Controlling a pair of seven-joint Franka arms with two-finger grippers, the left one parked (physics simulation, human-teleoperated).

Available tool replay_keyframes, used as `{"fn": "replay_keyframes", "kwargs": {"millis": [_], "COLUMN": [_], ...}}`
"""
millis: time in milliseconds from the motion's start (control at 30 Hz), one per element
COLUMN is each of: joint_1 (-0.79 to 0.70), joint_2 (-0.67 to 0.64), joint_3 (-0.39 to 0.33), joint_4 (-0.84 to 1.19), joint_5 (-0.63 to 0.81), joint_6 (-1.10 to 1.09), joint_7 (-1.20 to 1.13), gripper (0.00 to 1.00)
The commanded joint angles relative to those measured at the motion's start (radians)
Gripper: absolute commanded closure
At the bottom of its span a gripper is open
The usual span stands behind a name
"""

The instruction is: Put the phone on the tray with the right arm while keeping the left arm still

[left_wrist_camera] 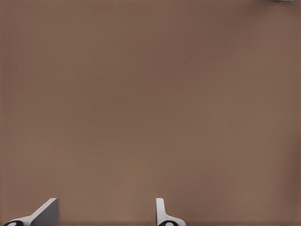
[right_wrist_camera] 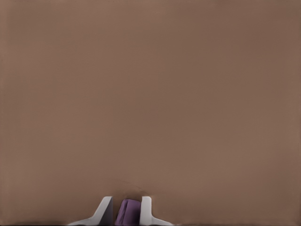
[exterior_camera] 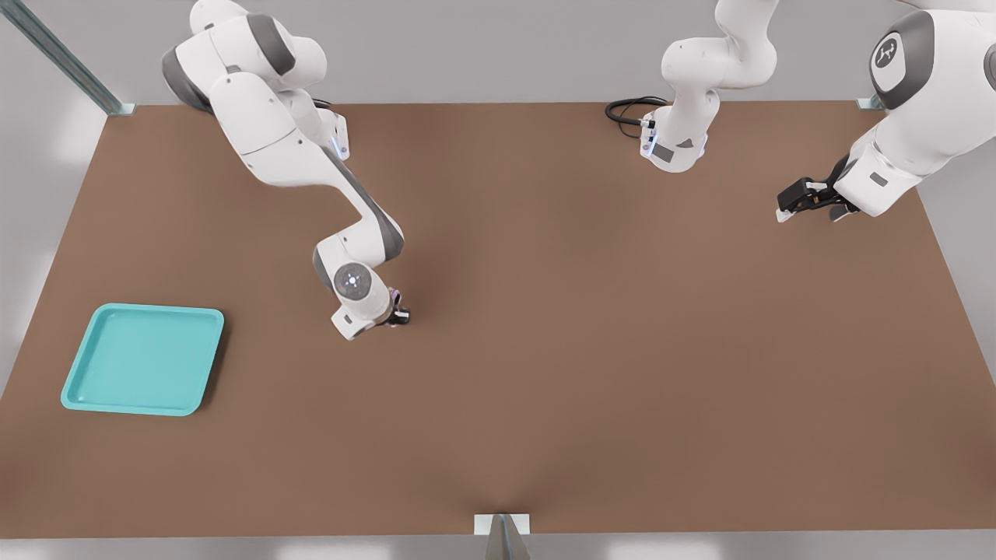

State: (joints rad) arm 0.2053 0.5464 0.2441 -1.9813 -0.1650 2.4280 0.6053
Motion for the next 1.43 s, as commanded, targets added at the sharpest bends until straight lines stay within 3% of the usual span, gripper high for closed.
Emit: {"fn": "replay_keyframes", "kwargs": {"millis": [0, 133, 267, 500, 567, 700, 733, 767, 833, 900, 933, 1000, 1033, 1067, 1100, 1400], "joint_1": [0.000, -0.017, -0.234, -0.658, -0.774, -0.856, -0.859, -0.857, -0.853, -0.847, -0.842, -0.837, -0.564, -0.385, -0.327, -0.270], "joint_2": [-0.006, -0.040, -0.137, -0.129, -0.071, 0.124, 0.139, 0.144, 0.136, -0.037, -0.130, -0.200, -0.341, -0.428, -0.499, -0.523], "joint_3": [0.003, 0.003, 0.003, 0.001, 0.000, -0.012, -0.012, -0.011, -0.005, 0.043, 0.099, 0.224, 0.021, -0.161, -0.235, -0.261], "joint_4": [0.006, 0.010, 0.010, 0.044, 0.102, 0.337, 0.357, 0.358, 0.352, 0.371, 0.386, 0.500, 0.495, 0.454, 0.366, 0.354], "joint_5": [-0.010, -0.008, -0.008, -0.005, -0.005, -0.004, -0.004, -0.002, -0.002, -0.002, -0.007, -0.008, 0.002, 0.061, 0.100, 0.104], "joint_6": [-0.026, -0.029, -0.072, -0.069, -0.070, -0.073, -0.073, -0.073, -0.086, -0.334, -0.446, -0.633, -0.722, -0.741, -0.721, -0.745], "joint_7": [0.013, -0.028, -0.277, -0.901, -1.053, -1.227, -1.228, -1.219, -1.208, -1.150, -1.075, -0.886, -0.744, -0.733, -0.704, -0.639], "gripper": [0.76, 0.79, 0.79, 0.79, 0.79, 0.79, 0.49, 0.00, 0.00, 0.00, 0.00, 0.00, 0.00, 0.00, 0.00, 0.00]}}
